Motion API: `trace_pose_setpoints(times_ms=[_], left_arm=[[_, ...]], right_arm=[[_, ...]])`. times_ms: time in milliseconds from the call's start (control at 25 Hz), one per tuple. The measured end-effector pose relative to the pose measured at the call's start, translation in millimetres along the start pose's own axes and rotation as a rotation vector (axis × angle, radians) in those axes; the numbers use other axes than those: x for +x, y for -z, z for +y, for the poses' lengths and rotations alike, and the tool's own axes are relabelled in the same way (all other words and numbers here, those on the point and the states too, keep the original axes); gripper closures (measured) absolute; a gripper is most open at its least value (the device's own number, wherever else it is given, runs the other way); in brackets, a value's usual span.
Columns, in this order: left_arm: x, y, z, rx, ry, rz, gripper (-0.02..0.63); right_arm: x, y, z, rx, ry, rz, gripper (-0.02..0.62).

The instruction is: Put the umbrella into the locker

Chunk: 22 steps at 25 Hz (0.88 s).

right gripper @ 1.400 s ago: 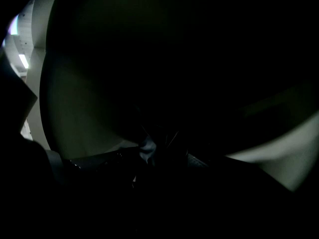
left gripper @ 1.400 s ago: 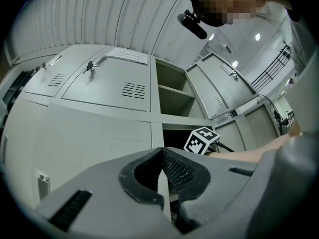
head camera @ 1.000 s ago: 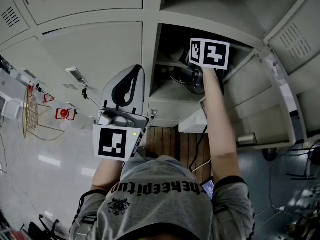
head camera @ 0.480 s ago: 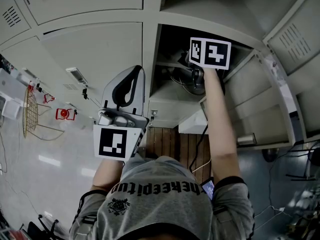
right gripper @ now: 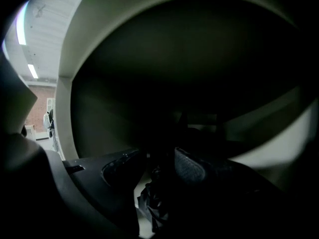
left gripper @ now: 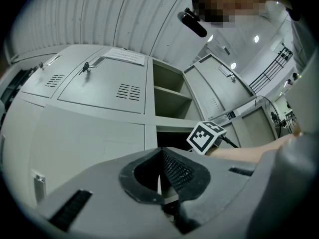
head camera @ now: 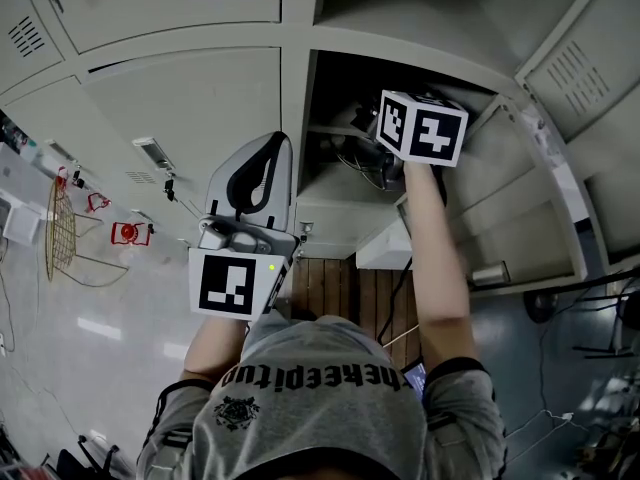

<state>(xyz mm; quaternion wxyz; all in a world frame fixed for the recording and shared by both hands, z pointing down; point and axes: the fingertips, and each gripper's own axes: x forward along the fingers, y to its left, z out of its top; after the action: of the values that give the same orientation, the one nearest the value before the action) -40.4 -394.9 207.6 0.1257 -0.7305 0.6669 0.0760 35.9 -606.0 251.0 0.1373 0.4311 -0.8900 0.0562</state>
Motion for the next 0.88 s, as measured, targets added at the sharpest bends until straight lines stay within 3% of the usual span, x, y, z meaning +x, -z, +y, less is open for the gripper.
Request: trace_pose_setpoints(times_ms=[200, 280, 880], left_arm=[[2.7, -5.6, -9.3, 0.000, 0.033, -0.012, 0.601], [5.6, -8.3, -15.9, -0.001, 0.056, -0.022, 0.601], [24.6, -11.9, -59.4, -0.025, 0.207, -0.023, 0.601]], right_arm=[[-26.2, -2.6, 3.1, 0.019, 0.008, -0.074, 0.562], [-38.1, -2.9, 3.8, 0.018, 0.012, -0.102, 0.589], [-125.9, -3.6, 3.5, 0.000, 0.081, -0.253, 0.594]])
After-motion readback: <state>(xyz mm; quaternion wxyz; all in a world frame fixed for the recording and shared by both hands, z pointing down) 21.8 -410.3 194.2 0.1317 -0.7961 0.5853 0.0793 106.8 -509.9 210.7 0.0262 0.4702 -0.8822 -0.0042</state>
